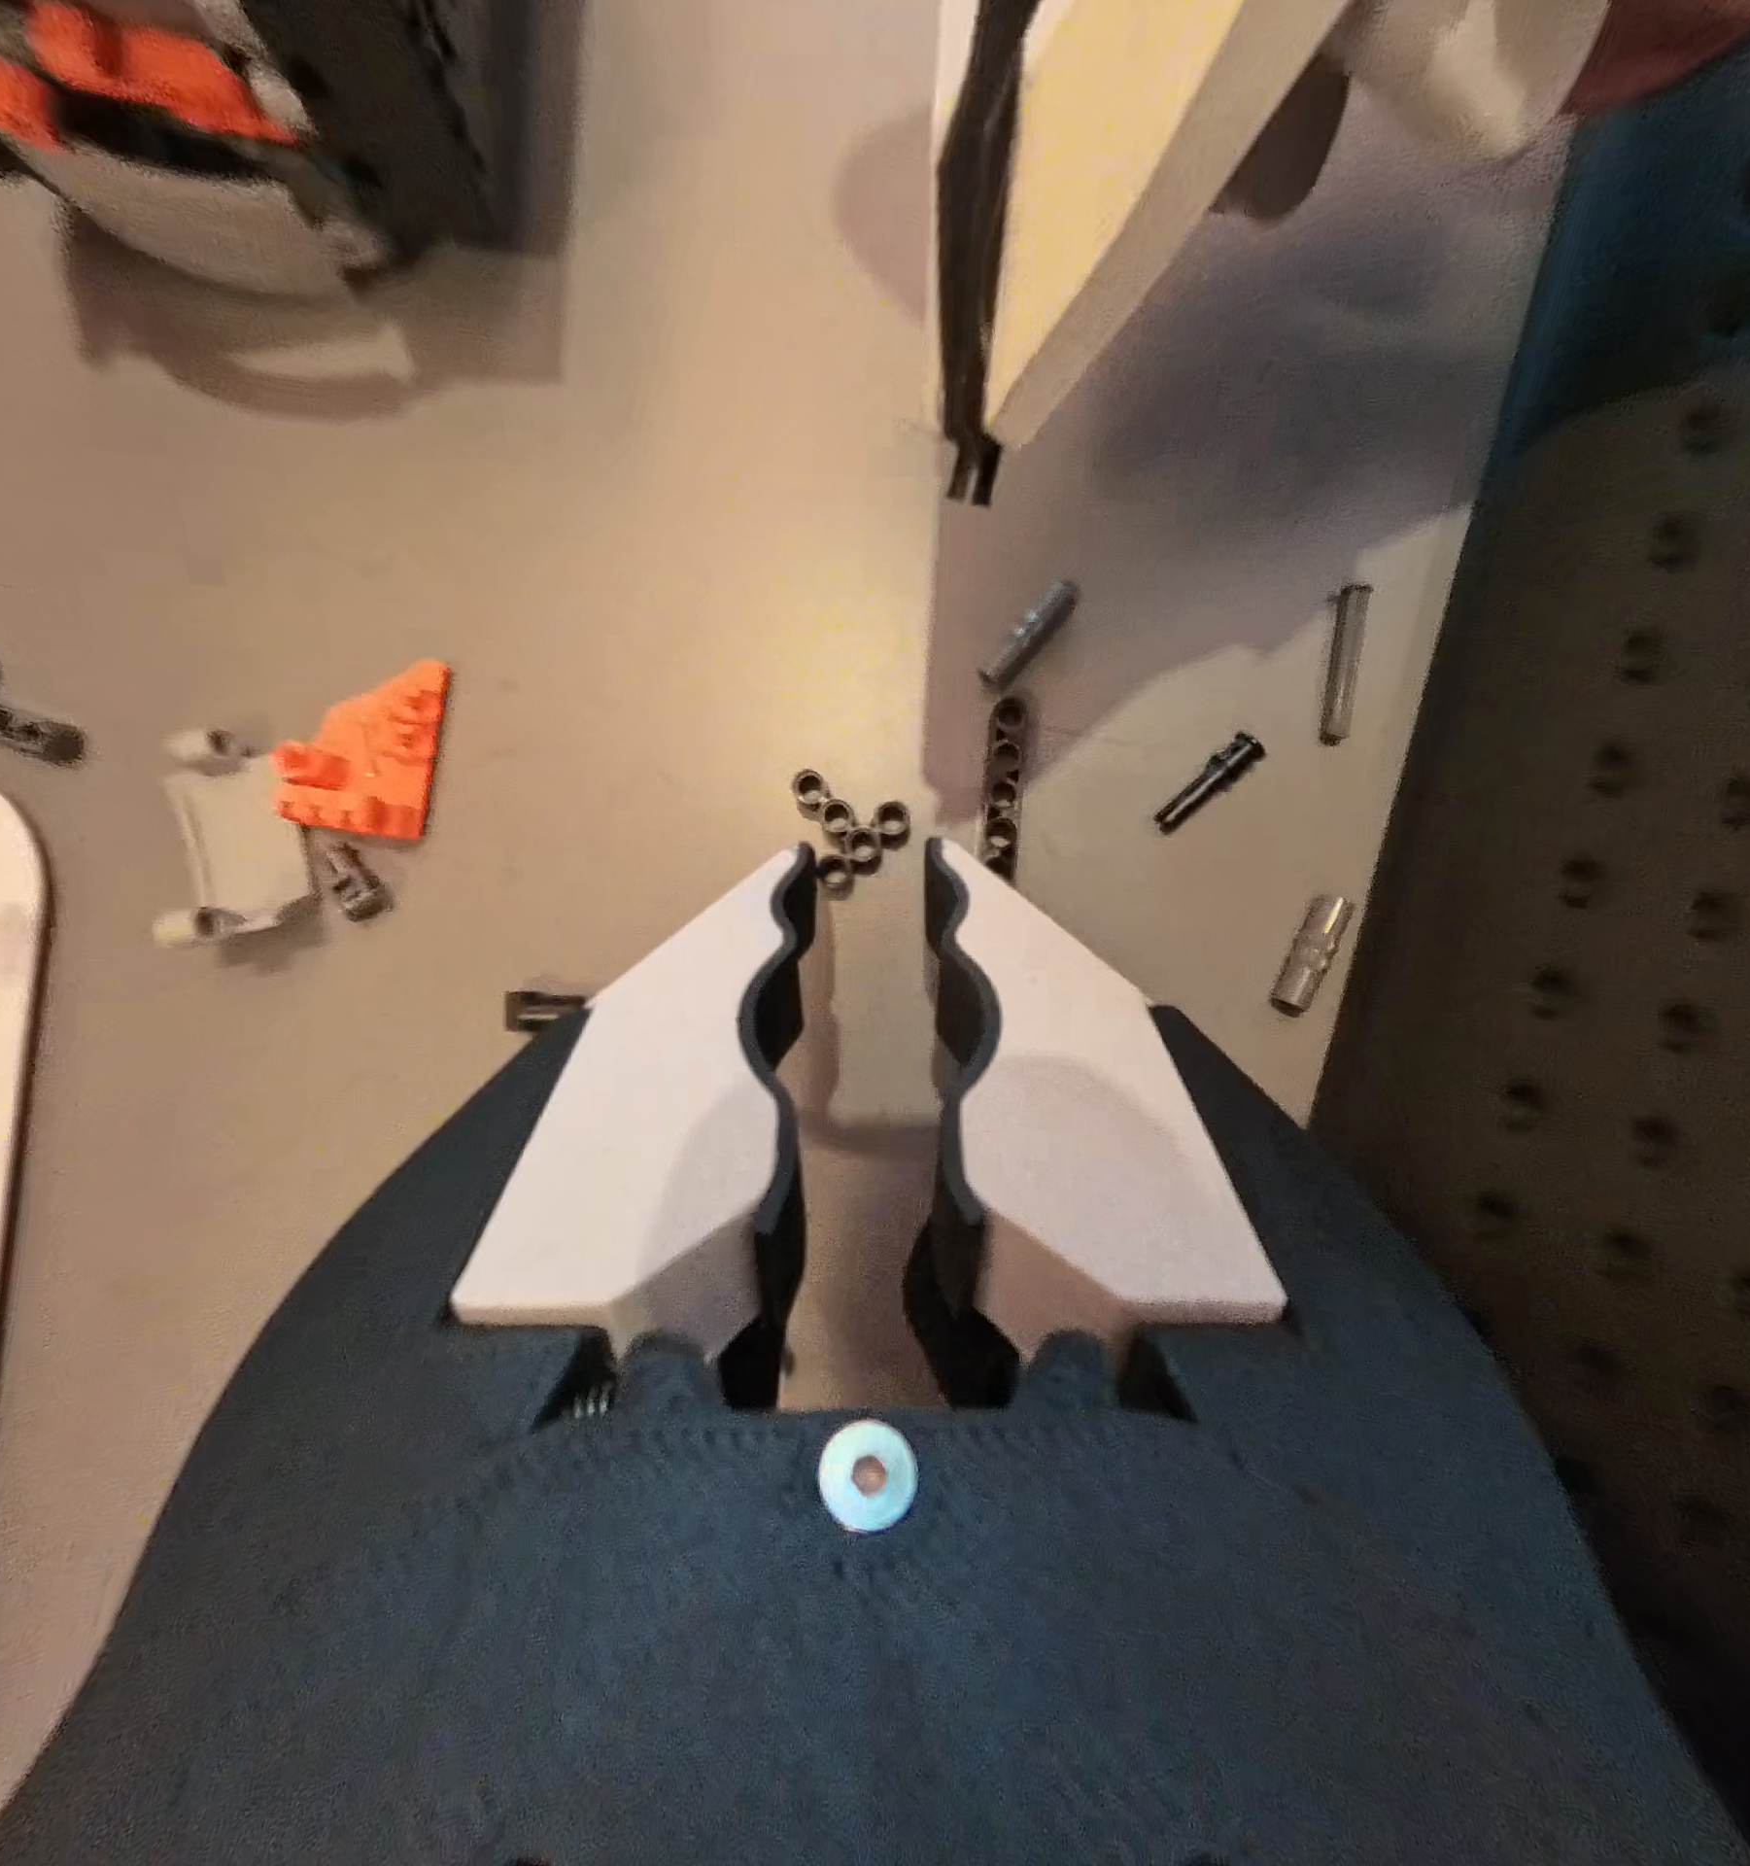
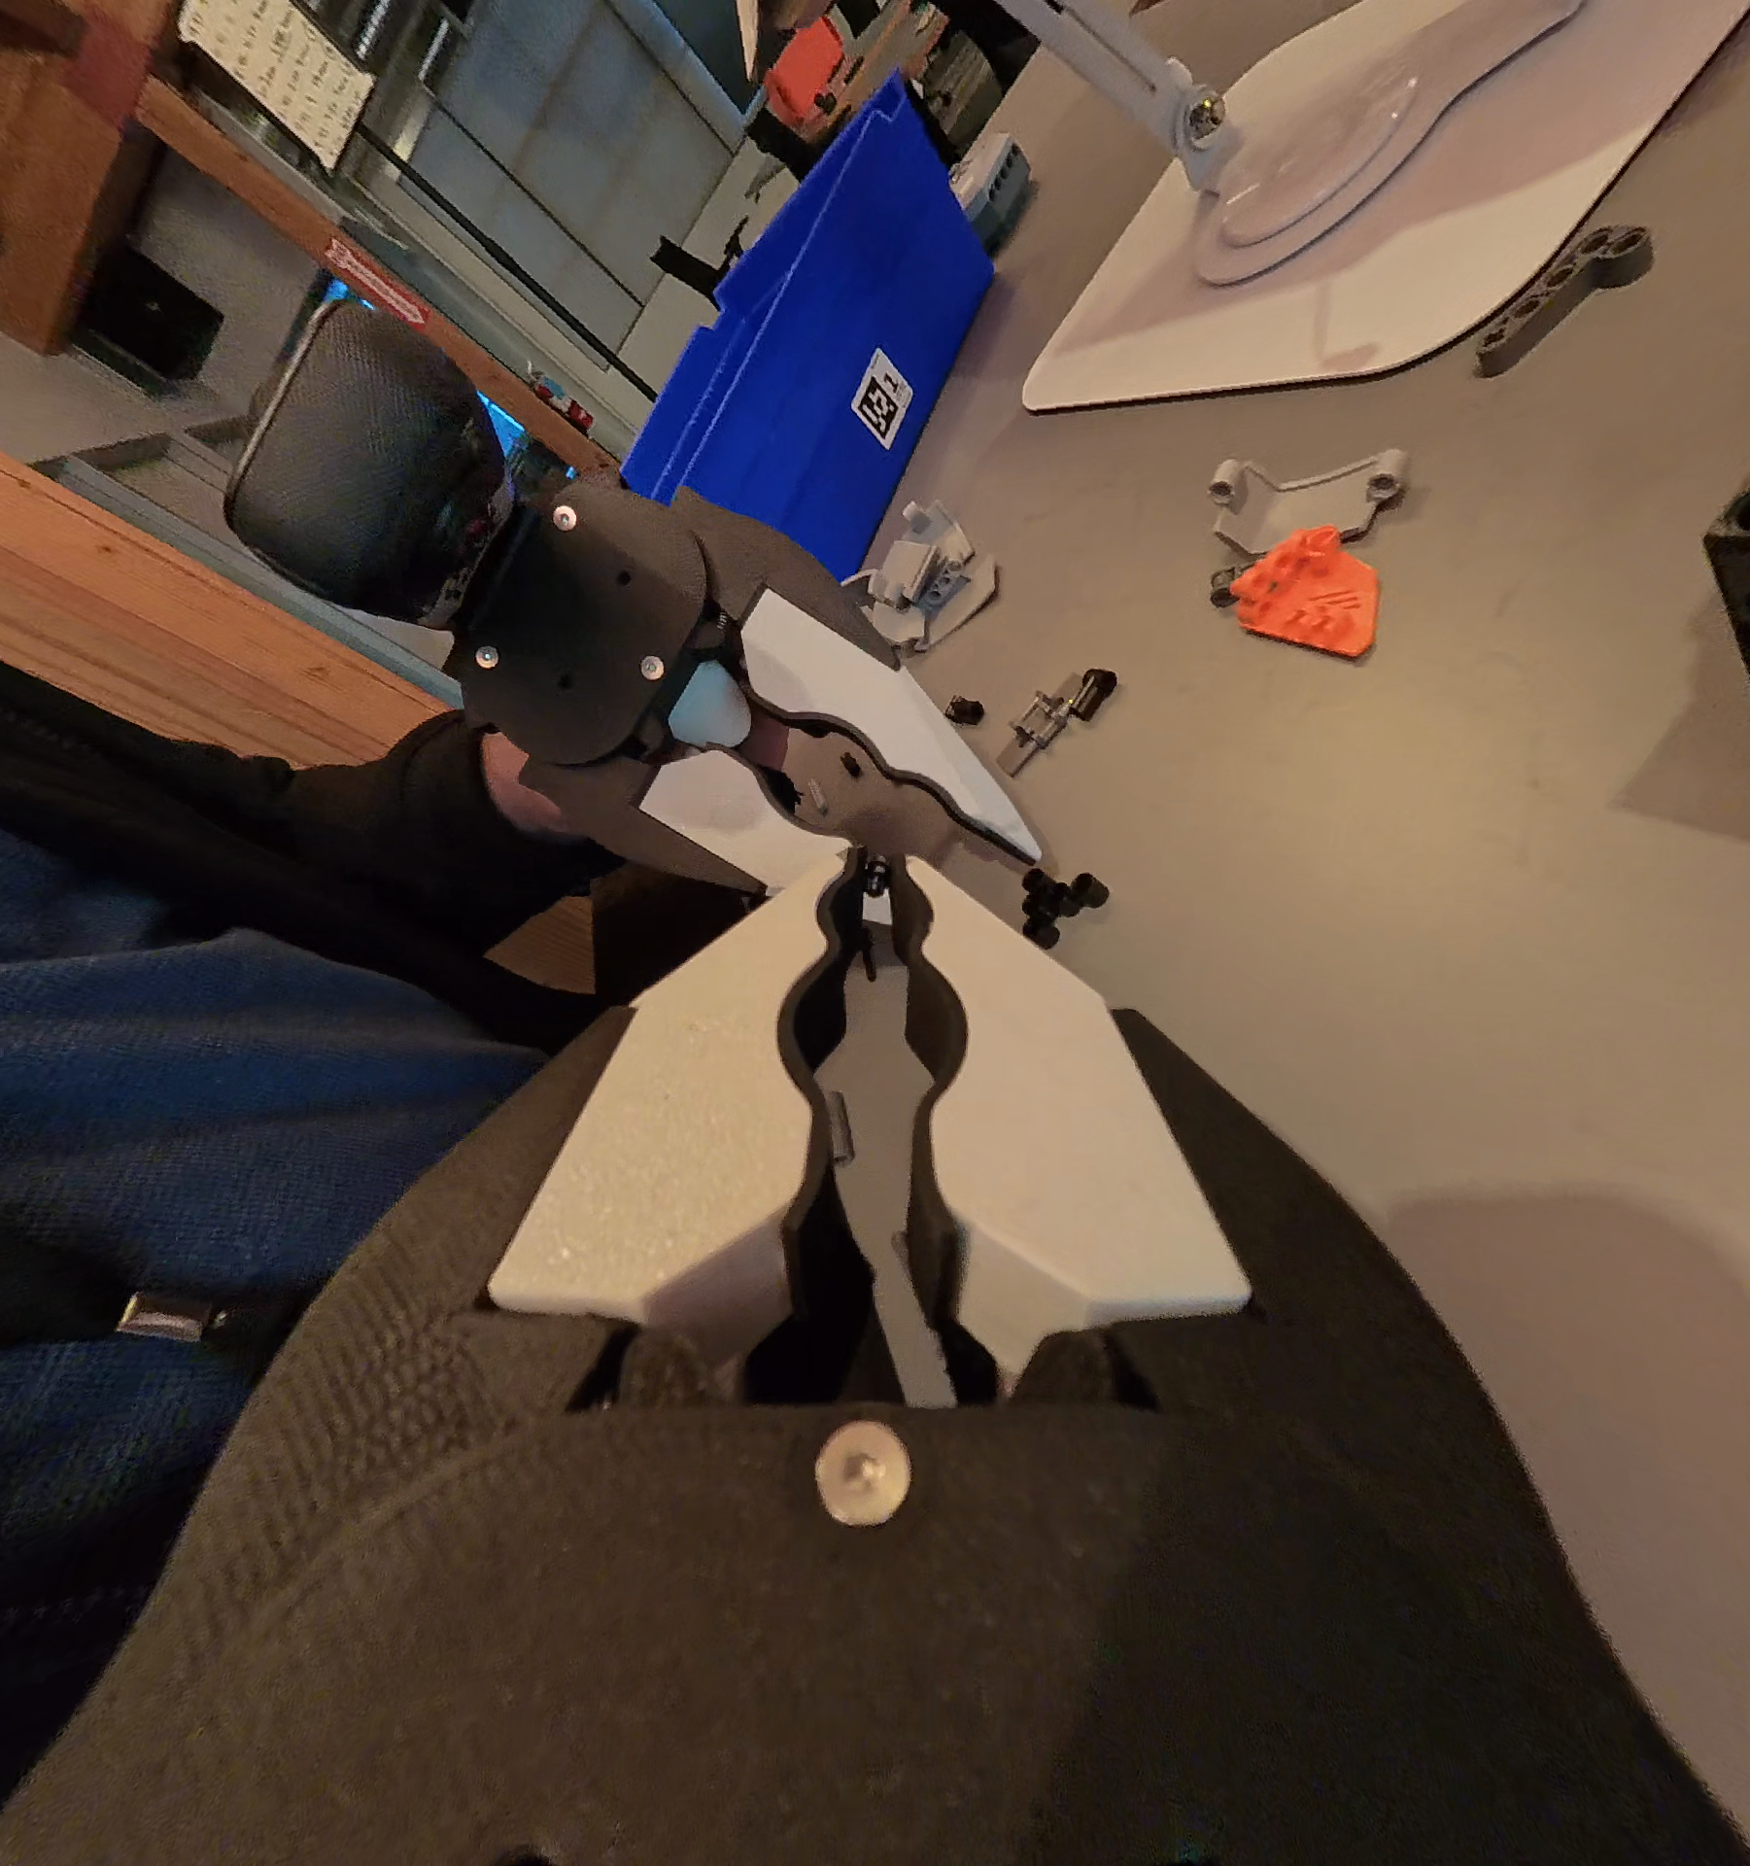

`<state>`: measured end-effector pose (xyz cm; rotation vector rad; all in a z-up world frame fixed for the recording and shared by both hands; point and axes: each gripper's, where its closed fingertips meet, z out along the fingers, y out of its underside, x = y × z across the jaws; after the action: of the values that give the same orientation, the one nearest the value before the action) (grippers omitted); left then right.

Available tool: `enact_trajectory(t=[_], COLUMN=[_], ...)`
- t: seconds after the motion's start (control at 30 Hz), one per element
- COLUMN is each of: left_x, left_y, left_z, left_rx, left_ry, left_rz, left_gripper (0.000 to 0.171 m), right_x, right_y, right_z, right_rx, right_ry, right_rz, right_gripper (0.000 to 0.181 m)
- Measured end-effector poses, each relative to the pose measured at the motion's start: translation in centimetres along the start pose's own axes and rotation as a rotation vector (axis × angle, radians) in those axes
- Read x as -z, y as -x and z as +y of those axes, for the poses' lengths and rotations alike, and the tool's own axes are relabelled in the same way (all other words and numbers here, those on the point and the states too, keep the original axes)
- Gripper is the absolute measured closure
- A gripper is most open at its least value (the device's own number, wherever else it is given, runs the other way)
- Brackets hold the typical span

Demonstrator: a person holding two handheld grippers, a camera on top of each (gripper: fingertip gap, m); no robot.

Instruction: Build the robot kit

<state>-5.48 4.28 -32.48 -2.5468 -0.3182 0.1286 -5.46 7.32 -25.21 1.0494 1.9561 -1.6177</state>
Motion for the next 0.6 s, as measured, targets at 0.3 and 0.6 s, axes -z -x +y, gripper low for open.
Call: enact_trajectory(t=[0.3,0.6], left_x=[-0.8,-1.8], left_y=[0.6,-0.7], left_z=[-1.0,-1.4], left_rx=[0.172,-0.055], left_ry=[-0.016,0.027], left_rz=[0.017,0.06], left_gripper=[0.154,0.167], right_x=[0.3,0.4], right_y=[-0.5,-0.5], right_z=[0.3,0.4], right_rx=[0.001,0.008], right_ry=[-0.01,-0.004], right_rz=[-0.001,-0.011], right_gripper=[0.18,0.179])
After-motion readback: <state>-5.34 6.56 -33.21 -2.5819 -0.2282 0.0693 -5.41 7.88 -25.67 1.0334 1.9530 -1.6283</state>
